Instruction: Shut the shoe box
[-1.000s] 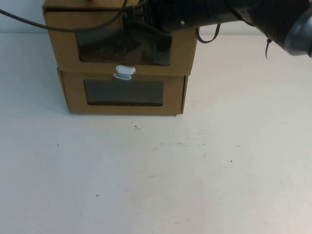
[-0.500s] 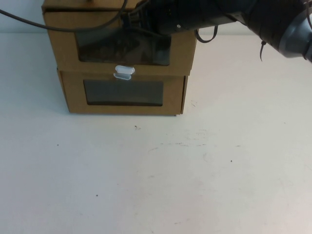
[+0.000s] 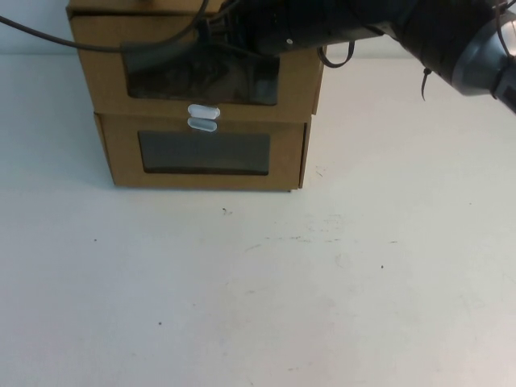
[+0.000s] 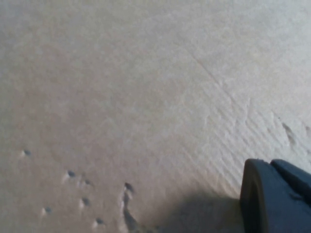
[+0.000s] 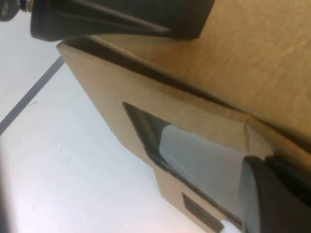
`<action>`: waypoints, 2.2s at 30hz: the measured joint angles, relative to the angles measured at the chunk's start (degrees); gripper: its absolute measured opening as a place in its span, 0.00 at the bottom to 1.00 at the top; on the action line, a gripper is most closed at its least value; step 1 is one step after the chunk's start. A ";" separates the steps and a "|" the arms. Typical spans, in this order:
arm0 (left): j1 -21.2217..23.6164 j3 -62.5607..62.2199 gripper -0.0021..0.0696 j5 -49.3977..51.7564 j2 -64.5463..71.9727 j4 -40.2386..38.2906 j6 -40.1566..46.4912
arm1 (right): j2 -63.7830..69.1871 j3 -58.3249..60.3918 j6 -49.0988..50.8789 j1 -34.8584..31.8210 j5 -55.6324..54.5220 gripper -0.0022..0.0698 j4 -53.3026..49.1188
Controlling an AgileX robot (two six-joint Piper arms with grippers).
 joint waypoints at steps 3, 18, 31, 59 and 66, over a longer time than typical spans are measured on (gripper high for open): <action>0.00 0.00 0.02 0.02 0.00 0.00 0.00 | 0.87 -1.94 0.92 0.00 1.56 0.01 -0.45; 0.00 0.00 0.02 0.14 -0.10 0.00 -0.08 | 2.44 -5.53 4.18 -0.60 5.63 0.01 -1.37; 0.00 0.00 0.02 1.25 -0.10 -6.50 2.38 | 3.71 -10.24 4.06 -1.68 11.83 0.01 1.21; 3.34 0.00 0.02 1.75 -11.89 -3.37 1.79 | -4.96 -11.69 7.35 -1.93 26.84 0.01 -3.85; 3.34 0.00 0.02 2.14 -17.94 1.45 1.44 | -15.59 -10.79 15.50 -1.93 34.61 0.01 -19.86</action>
